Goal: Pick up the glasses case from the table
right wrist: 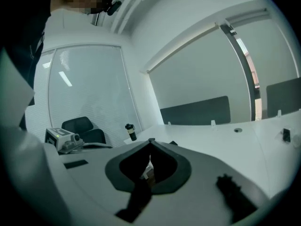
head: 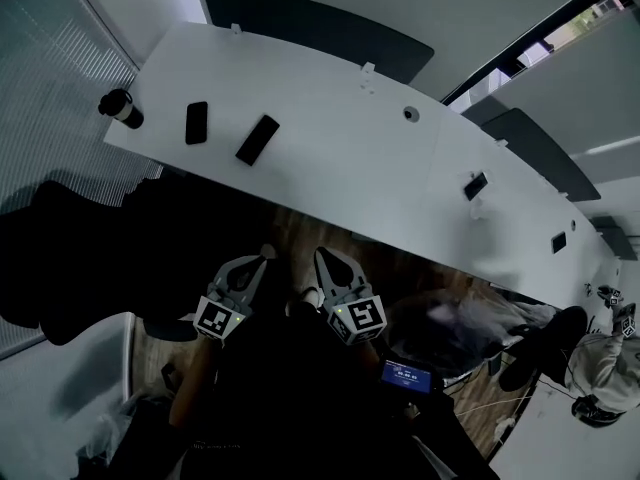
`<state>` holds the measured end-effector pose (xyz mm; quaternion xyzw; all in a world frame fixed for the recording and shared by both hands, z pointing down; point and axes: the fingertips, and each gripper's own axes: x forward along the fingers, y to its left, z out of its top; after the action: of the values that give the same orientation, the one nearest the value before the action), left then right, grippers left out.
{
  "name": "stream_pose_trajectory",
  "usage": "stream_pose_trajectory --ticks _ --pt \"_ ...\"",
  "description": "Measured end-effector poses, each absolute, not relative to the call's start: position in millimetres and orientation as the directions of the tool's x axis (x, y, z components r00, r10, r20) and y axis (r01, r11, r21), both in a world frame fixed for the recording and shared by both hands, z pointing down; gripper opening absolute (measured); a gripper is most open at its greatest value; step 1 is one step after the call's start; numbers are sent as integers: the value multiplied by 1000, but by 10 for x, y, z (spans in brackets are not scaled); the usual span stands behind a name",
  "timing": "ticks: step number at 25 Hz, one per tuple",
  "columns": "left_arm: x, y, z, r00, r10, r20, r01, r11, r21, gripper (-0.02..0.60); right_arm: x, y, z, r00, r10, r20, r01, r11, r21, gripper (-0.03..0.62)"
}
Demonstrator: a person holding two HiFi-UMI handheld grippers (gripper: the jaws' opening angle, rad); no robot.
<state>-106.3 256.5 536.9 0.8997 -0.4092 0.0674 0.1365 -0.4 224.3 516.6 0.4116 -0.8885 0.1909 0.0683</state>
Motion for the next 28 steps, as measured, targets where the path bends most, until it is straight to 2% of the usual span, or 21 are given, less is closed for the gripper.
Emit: stream_pose_trajectory --ticks 5,11,16,18,25,28 --pt "-1661 1950 5743 604 -774 187 -797 -589 134 3 -280 1761 5075 -619 -721 311 -785 572 -237 8" --pt "-2183 1415 6167 483 -842 241 -875 -461 144 5 -711 1439 5082 -631 -692 349 -771 608 -188 8" --pt "-2262 1143 6312 458 -843 281 -889 -435 143 6 -912 1177 5141 -650 -665 368 -753 630 -190 8" --pt "-2299 1033 6422 423 -842 334 -906 -398 143 41 -955 1065 5145 -656 -658 369 -748 633 -201 8" --pt "-2355 677 6595 345 -834 430 -937 -329 115 57 -981 609 5273 -702 -611 366 -703 675 -222 8" --pt "-2326 496 6719 320 -823 469 -943 -323 78 69 -941 277 5182 -726 -607 322 -683 691 -236 8"
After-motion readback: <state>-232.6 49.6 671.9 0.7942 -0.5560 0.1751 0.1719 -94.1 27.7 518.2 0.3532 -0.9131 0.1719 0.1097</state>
